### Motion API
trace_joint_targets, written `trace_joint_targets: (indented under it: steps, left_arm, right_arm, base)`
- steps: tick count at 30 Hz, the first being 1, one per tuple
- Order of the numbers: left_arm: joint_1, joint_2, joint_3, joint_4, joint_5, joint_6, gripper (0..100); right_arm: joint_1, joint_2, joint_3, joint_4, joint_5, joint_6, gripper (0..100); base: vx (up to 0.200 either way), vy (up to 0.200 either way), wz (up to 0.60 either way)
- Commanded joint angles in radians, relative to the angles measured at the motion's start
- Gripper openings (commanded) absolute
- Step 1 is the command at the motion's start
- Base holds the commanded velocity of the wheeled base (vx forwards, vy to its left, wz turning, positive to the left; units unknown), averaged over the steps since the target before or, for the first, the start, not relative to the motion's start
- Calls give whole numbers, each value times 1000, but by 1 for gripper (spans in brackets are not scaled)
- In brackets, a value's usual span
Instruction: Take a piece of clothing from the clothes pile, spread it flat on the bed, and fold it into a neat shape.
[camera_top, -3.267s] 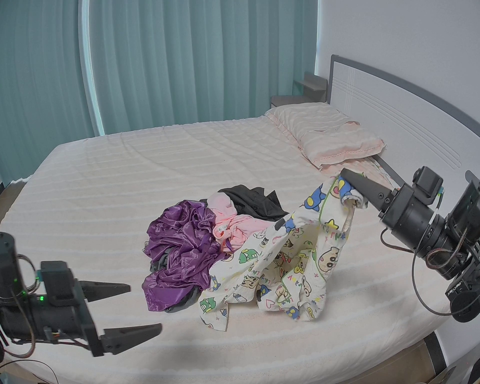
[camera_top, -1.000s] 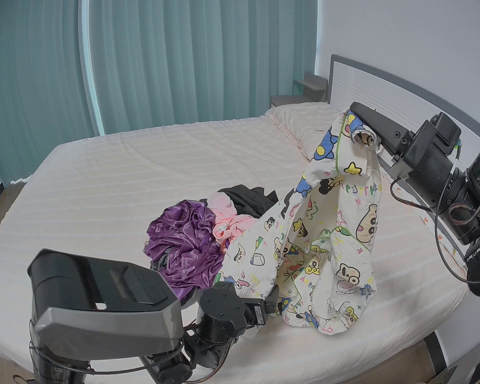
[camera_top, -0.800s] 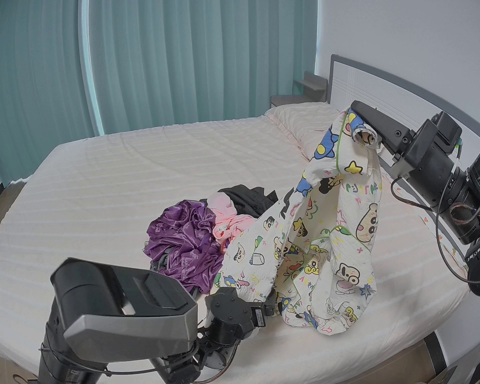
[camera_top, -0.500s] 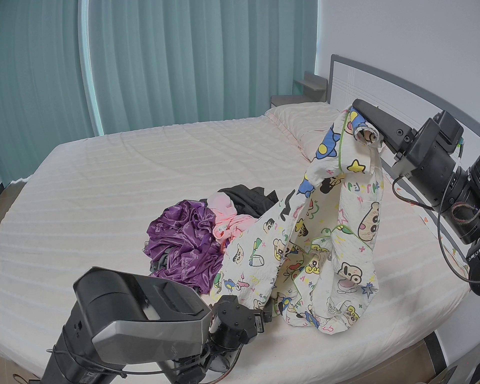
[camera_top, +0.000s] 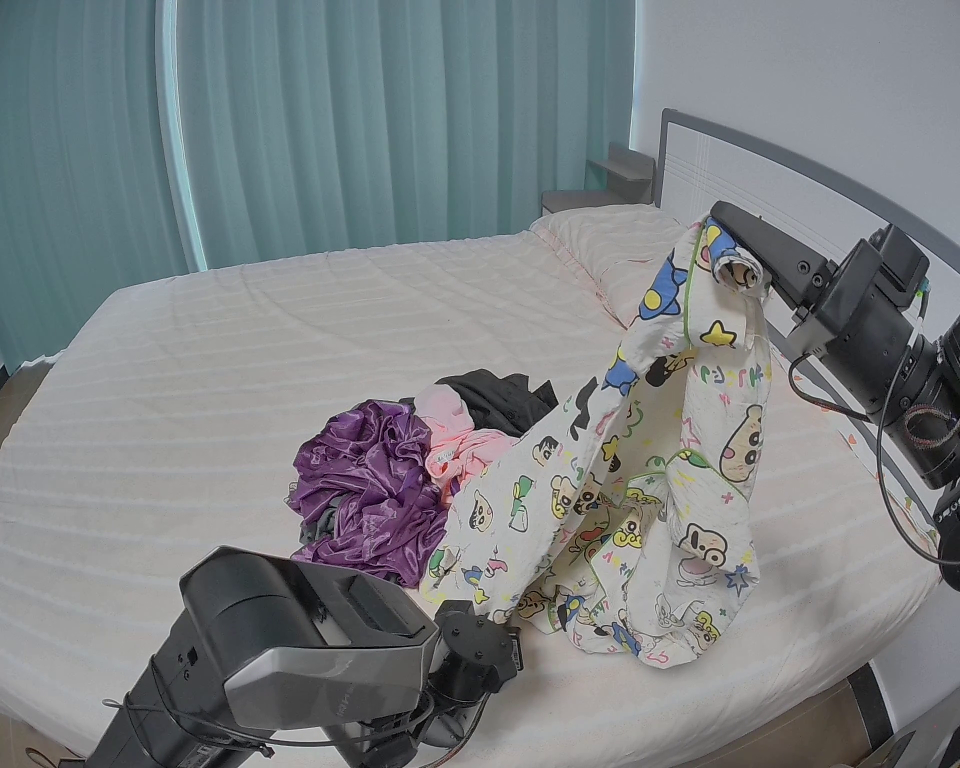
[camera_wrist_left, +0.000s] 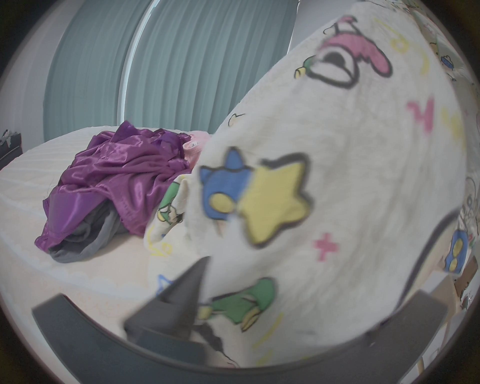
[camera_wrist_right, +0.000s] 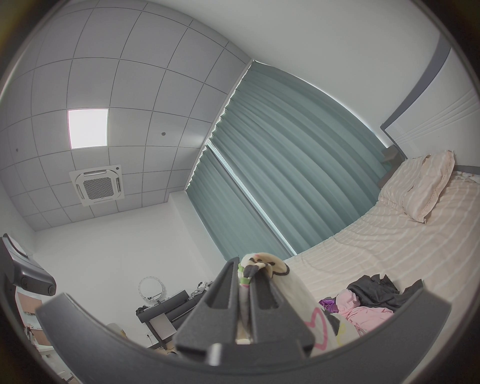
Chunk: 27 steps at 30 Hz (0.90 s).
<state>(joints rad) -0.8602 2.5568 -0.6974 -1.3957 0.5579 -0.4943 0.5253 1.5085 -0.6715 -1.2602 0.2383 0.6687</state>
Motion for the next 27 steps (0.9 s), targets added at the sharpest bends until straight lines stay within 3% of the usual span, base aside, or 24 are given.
trace_joint_targets:
  steps: [1,7,14,20,27]
  left_arm:
    - [3,-49,61,0,0,-29,0]
    - [36,-210,176,0,-3,-87,0]
    - [150,-446,233,1,-9,-87,0]
    - [240,-609,200,11,-16,-43,0]
    - [273,-757,35,47,-16,83,0]
  right_arm:
    - [-30,1,6,1,1,0,0]
    - [-88,-1,50,-1,-1,0,0]
    - [-200,19,107,2,-1,0,0]
    - [-311,70,75,2,-11,0,0]
    - [-309,58,-105,47,-123,-1,0]
  base:
    - [0,0,0]
    - [0,0,0]
    - [0,0,0]
    - [0,0,0]
    - [0,0,0]
